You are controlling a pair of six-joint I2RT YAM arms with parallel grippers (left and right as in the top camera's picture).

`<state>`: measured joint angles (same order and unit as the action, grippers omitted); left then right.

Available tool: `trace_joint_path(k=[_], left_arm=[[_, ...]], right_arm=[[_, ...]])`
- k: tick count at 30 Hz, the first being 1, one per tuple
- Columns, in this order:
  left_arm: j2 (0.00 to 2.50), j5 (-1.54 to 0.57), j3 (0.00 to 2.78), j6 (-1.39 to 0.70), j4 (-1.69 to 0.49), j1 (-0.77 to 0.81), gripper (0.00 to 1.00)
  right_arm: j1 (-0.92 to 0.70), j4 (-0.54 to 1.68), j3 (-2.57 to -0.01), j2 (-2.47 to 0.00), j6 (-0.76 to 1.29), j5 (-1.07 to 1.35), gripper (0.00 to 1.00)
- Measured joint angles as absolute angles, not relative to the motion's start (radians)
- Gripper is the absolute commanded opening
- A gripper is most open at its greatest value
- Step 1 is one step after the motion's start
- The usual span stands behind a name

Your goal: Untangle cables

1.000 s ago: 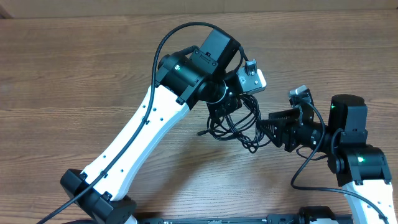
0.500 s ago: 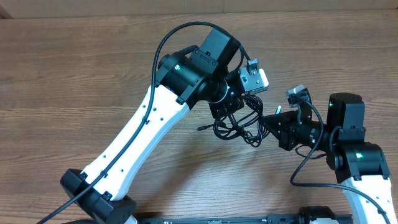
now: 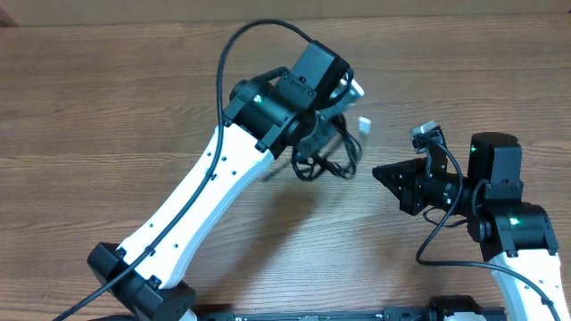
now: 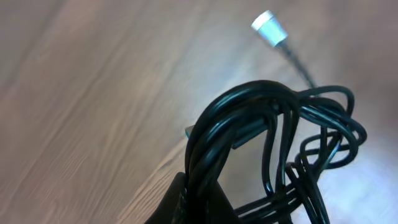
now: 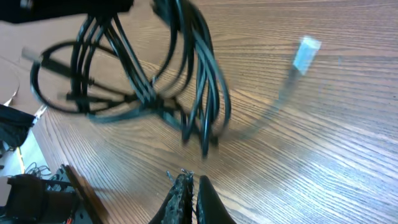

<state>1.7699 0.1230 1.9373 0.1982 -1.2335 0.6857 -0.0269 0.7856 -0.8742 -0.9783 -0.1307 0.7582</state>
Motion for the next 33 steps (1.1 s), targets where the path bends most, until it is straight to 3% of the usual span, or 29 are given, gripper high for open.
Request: trace_joint_path(k=[4,6,8,9,11,26,31,33], left_arm=[[1.77,0.198,1.937,0.124,-1.232,0.678,0.04],[1.77,0.202,1.937,0.117,-1.23,0.678,0.04],[1.77,0.181,1.937,0.136,-1.232,0.679,0.04],[1.77,0.163,1.937,0.152,-1.234,0.679,0.04],[1.77,0.106,1.937,0.206,-1.239,0.679,0.04],[1.77,-0.272,1.937,0.469,-1.263,0.679,0.04],[1.77,-0.316,1.937,0.476,-1.256,0.679,0.04],[1.77,-0.323,1.937,0.479,-1.255,0.679,0.04]], right_arm=[[-0.027,0.785,-0.874,-0.978,-0.118,0.755,0.04],[-0.027,0.785,-0.874,-0.978,-0.11,0.754,0.24],[-0.027,0.785,-0.875,-0.978,-0.105,0.753,0.38],[-0.027,0.784,-0.875,-0.978,-0.101,0.752,0.52],[-0.027,0.78,-0.875,-0.978,-0.104,0.751,0.59],[-0.027,0.776,-0.875,-0.978,-0.118,0.751,0.53],[-0.027,0.777,-0.875,-0.978,-0.132,0.757,0.22],[-0.027,0.779,-0.876,-0.978,-0.127,0.761,0.15]])
